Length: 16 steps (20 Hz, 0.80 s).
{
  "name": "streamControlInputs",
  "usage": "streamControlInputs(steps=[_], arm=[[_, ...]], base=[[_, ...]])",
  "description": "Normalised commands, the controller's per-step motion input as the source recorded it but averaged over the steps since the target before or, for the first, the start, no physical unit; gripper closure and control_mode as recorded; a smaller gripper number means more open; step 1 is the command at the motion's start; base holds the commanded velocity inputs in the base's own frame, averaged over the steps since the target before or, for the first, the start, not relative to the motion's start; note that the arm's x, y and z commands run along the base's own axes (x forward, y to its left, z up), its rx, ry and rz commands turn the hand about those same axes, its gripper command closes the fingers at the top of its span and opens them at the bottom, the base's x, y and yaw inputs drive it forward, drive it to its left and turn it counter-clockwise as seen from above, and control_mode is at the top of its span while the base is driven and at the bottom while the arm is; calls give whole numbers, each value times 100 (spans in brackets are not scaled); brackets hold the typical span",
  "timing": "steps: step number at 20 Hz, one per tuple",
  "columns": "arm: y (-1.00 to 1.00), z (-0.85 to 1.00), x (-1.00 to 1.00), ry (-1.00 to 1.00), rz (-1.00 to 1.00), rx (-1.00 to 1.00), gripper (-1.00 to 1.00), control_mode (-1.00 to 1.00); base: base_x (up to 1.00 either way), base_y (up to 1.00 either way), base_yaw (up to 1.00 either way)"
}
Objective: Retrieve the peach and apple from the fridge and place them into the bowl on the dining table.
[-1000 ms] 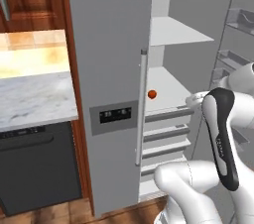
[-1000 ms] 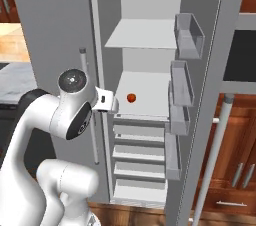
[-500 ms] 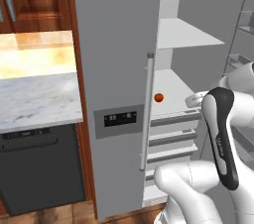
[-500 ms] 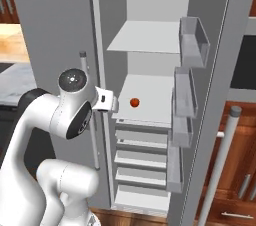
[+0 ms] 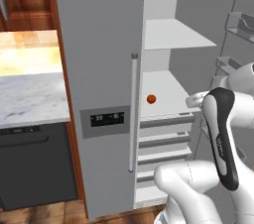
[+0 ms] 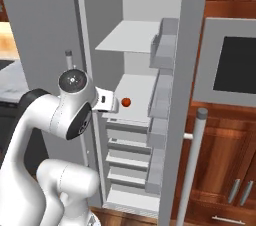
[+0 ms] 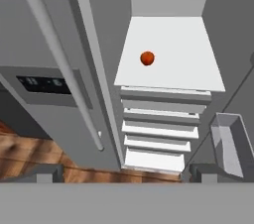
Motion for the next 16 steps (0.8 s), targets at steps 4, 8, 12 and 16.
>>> streamControlInputs(steps=[4,8,12,16], arm=[[0,0,0,0,0,0,-100,100],[0,0,0,0,0,0,-100,100],[0,0,0,0,0,0,-100,100],[0,0,0,0,0,0,-100,100]], base=[[24,-8,9],[48,13,0],[14,20,0],[0,13,0]])
